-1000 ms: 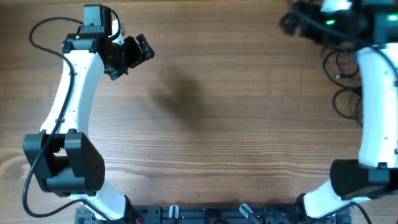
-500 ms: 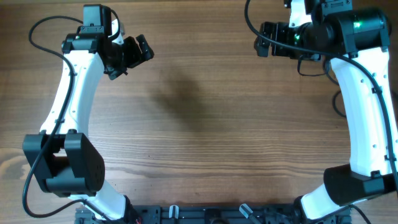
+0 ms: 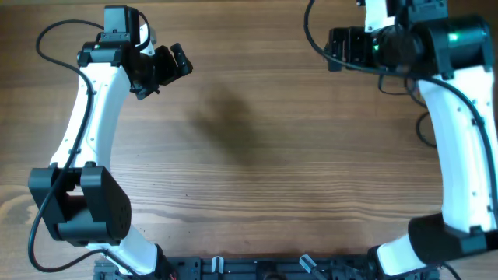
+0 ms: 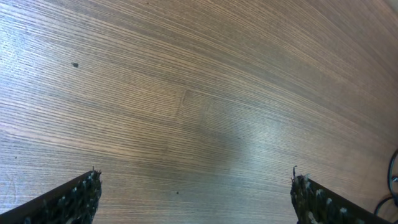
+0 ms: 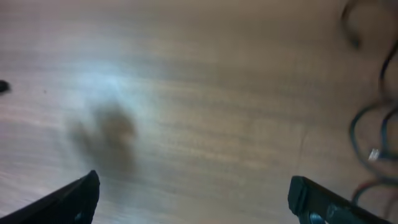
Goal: Untangle cables
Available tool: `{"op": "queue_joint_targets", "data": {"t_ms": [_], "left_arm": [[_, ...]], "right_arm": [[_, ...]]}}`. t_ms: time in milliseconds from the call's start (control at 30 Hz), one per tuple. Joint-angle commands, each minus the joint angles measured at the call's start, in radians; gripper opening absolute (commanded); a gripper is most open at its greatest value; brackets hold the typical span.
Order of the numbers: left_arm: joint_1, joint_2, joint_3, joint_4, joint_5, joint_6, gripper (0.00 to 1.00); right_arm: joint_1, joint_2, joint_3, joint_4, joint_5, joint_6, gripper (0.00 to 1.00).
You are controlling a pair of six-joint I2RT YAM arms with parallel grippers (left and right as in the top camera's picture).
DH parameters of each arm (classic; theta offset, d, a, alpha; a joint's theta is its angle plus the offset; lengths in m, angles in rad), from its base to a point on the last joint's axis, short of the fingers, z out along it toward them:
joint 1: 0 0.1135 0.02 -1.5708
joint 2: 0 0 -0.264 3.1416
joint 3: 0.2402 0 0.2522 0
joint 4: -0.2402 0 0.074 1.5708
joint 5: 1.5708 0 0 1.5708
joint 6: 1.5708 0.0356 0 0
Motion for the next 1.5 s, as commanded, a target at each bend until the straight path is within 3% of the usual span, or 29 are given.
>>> {"op": "queue_joint_targets", "data": {"t_ms": [0,100,267,467,733,900,1000,1133,1467], "left_arm": [[-0.003,-0.021,0.007,0.002,-0.014,0.016,1.00],[-0.003,-0.021,0.007,0.002,-0.014,0.016,1.00],[-0.003,-0.021,0.007,0.002,-0.014,0.016,1.00],[-0.003,-0.021,0.007,0.002,-0.014,0.016,1.00],[-0.003,-0.021,0.007,0.002,-0.014,0.016,1.00],[-0.003,-0.021,0.007,0.002,-0.014,0.016,1.00],[-0.003,-0.021,0.007,0.002,-0.014,0.016,1.00],[-0.003,-0.021,0.007,0.002,-0.014,0.016,1.00],[-0.003,-0.021,0.007,0.002,-0.014,0.016,1.00]], "right_arm": [[-0.002,-0.128,-0.034,0.111,-0.055,-0.198,1.00],[-0.003,-0.255,-0.190,0.285,-0.141,-0.366,1.00],[-0.048,-0.548,-0.689,0.695,-0.197,-0.368,1.00],[-0.161,-1.013,-1.393,1.253,-0.159,-0.066,1.00],[-0.180,-1.493,-1.919,1.450,-0.113,0.004,0.99],[-0.180,-1.642,-2.050,1.444,-0.112,0.016,1.00],[-0.180,-1.684,-2.054,1.335,-0.102,0.019,1.00],[-0.180,-1.690,-2.054,1.332,-0.108,0.088,1.00],[-0.180,-1.683,-2.054,1.332,-0.101,0.087,1.00]]}}
